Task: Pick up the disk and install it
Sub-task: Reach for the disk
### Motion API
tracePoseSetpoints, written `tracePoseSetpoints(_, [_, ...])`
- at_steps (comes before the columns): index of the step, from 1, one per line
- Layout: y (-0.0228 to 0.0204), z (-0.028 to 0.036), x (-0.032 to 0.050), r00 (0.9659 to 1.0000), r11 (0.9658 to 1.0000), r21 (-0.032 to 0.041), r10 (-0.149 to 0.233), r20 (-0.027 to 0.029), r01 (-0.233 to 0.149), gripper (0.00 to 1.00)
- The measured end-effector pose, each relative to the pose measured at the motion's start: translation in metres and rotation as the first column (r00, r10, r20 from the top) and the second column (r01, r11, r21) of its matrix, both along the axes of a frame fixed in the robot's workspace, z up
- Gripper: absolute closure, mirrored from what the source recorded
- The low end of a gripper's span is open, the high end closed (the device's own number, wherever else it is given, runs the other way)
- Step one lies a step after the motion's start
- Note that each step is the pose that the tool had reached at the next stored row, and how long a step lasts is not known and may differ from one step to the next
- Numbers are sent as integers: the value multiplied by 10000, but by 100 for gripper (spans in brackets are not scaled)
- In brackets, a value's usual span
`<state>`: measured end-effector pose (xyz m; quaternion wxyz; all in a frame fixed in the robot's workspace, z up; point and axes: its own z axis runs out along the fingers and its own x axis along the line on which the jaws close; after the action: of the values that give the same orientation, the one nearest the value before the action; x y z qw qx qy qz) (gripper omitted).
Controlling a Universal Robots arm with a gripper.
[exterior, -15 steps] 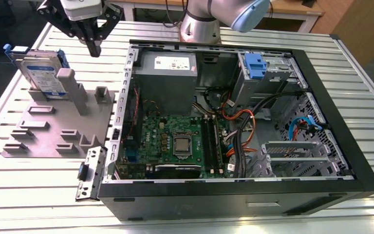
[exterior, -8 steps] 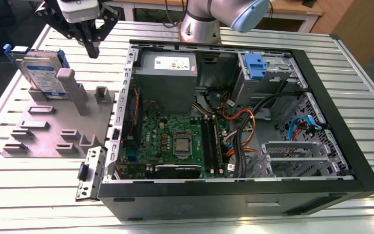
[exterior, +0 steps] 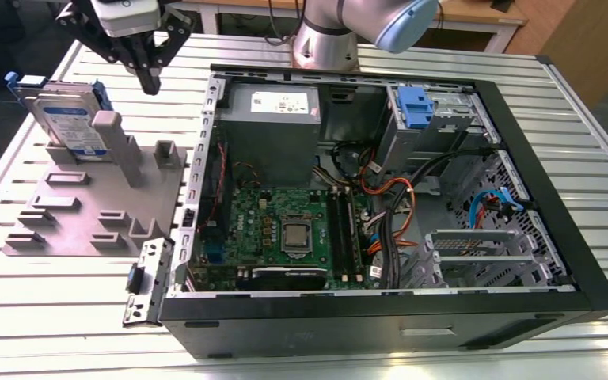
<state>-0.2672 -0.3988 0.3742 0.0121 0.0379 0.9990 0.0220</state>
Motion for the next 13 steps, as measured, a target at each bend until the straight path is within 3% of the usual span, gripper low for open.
tracePoseSetpoints(13, [0,-2,-27,10000,10000,0,1,0,-1,89])
